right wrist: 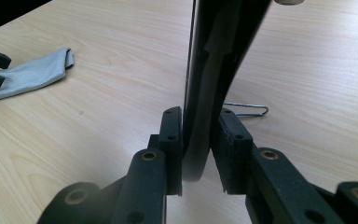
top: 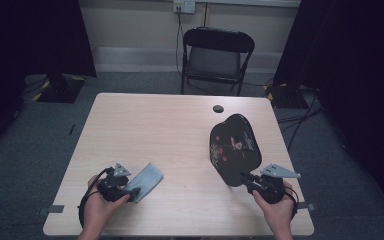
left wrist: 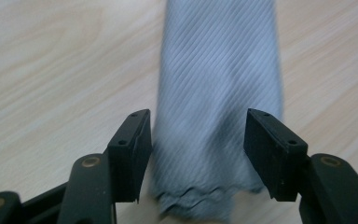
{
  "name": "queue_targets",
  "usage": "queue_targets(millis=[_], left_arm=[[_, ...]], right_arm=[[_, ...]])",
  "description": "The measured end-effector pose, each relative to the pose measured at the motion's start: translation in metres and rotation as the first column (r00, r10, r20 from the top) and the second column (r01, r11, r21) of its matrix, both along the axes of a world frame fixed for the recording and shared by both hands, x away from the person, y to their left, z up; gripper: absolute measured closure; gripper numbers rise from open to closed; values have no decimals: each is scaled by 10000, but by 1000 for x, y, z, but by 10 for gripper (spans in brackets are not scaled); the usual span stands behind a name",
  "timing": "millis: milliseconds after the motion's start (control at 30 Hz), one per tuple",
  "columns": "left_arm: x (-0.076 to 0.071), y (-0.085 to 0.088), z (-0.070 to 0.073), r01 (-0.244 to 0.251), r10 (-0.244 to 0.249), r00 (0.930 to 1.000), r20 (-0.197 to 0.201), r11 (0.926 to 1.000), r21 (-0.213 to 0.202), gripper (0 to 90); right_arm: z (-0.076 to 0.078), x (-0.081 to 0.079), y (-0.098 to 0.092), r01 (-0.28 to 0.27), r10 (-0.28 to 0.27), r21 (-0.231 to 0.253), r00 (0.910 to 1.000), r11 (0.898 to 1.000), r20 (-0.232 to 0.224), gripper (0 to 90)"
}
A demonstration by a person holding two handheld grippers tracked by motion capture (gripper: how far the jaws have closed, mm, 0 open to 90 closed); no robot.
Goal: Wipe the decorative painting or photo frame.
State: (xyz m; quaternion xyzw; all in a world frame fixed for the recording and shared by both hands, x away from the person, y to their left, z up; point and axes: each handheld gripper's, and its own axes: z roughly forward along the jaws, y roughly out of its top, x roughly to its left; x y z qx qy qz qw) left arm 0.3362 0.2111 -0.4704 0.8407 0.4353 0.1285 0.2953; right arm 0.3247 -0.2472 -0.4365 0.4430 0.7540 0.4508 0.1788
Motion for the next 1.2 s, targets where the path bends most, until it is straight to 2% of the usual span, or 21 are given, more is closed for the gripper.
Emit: queue_targets(millis=[33, 100, 133, 200, 300, 400, 500, 600, 667, 733, 833, 867, 933, 1000, 1200], left_arm=[[-1, -3, 3, 70, -70, 10000, 26, 9997, -248, 419], [-1, -6, 4, 252, -251, 9997, 62, 9993, -258, 418], [-1, -11, 2, 319, -321, 9995, -49, 9988, -381, 417], [0, -13, -3, 357, -362, 9992, -176, 9990, -259, 416], [2, -15, -5, 381, -383, 9992, -118, 9991, -185, 407], [-2, -20, -6, 614, -634, 9974, 334, 9964, 584, 451], [-3, -20, -6, 552, -573, 9978, 344, 9968, 577, 473], [-6, -17, -7, 345, -376, 9972, 653, 9982, 482, 697], [-6, -15, -7, 379, -409, 9970, 661, 9983, 454, 728], [-5, -14, -6, 451, -470, 9973, 571, 9984, 349, 784], [-3, -12, -5, 561, -569, 9977, 375, 9982, 218, 801], [-3, -12, -5, 475, -474, 9988, 142, 9988, -104, 805], [-2, -12, -3, 524, -538, 9981, -289, 9975, -479, 810], [-2, -14, -1, 644, -669, 9969, -415, 9962, -582, 812], [-1, -29, 11, 999, -1089, 9922, -610, 9858, -1350, 814]], right_arm=[[0, 0, 0, -5, 5, 14, 10000, 10000, -18, 742], [-1, 0, 0, 2, -2, 37, 10000, 10000, -60, 740], [-1, 0, 0, -11, 11, 41, 10000, 10000, -78, 741], [-1, 0, 0, -19, 19, 43, 10000, 10000, -77, 741], [0, 0, 1, 6, -6, 53, 10000, 10000, -77, 741], [1, -1, -1, 74, -72, 207, 9999, 9998, -81, 740], [1, -1, -2, 102, -99, 272, 9999, 9996, -82, 747], [0, -2, -2, 118, -113, 365, 9998, 9993, -143, 770], [0, -3, -2, 129, -124, 371, 9998, 9992, -128, 776], [1, -2, -1, 147, -143, 347, 9998, 9993, -129, 785], [1, -2, -2, 176, -164, 472, 9996, 9987, -238, 789], [1, -1, -2, 182, -171, 490, 9996, 9986, -237, 789], [1, -1, -2, 137, -125, 477, 9996, 9988, -248, 789], [1, -1, -2, 135, -123, 493, 9996, 9987, -251, 789], [0, -1, -4, 101, -86, 558, 9996, 9984, -274, 789]])
